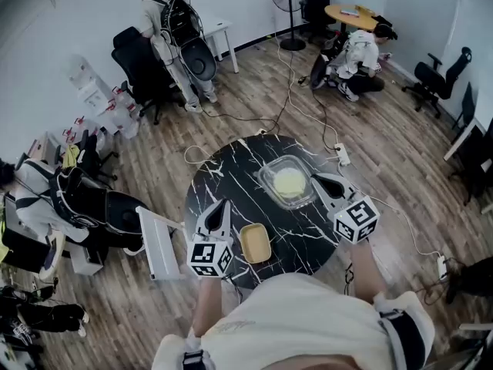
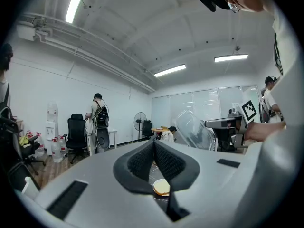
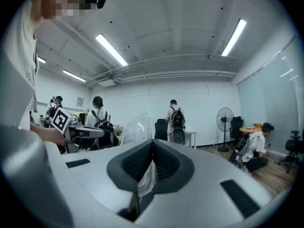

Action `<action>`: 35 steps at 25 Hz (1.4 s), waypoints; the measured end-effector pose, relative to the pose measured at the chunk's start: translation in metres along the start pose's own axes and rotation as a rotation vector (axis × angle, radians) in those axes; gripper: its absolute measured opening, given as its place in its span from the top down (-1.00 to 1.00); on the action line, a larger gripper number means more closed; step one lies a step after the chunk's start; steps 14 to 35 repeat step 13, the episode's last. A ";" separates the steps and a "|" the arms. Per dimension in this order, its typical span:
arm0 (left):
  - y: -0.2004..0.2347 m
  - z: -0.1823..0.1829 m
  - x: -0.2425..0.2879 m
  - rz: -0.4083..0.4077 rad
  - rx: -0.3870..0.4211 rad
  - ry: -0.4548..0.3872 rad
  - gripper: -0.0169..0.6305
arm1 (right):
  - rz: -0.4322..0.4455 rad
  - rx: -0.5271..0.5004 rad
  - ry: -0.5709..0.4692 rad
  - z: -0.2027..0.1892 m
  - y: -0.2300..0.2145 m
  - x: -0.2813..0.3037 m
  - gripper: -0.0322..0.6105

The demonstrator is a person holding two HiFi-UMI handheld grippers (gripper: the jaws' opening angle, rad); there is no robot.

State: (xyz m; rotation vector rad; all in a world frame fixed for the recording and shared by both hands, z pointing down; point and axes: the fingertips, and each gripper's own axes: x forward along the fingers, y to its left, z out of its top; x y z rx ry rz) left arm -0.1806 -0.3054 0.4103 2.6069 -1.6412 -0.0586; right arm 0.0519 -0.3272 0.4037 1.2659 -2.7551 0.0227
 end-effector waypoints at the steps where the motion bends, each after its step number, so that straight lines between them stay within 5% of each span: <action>1: 0.000 -0.002 0.000 0.000 -0.004 0.002 0.89 | -0.002 0.003 0.004 -0.003 -0.001 -0.001 0.87; 35: -0.001 -0.018 -0.002 -0.007 -0.022 0.026 0.89 | -0.045 0.033 0.028 -0.022 -0.005 -0.009 0.87</action>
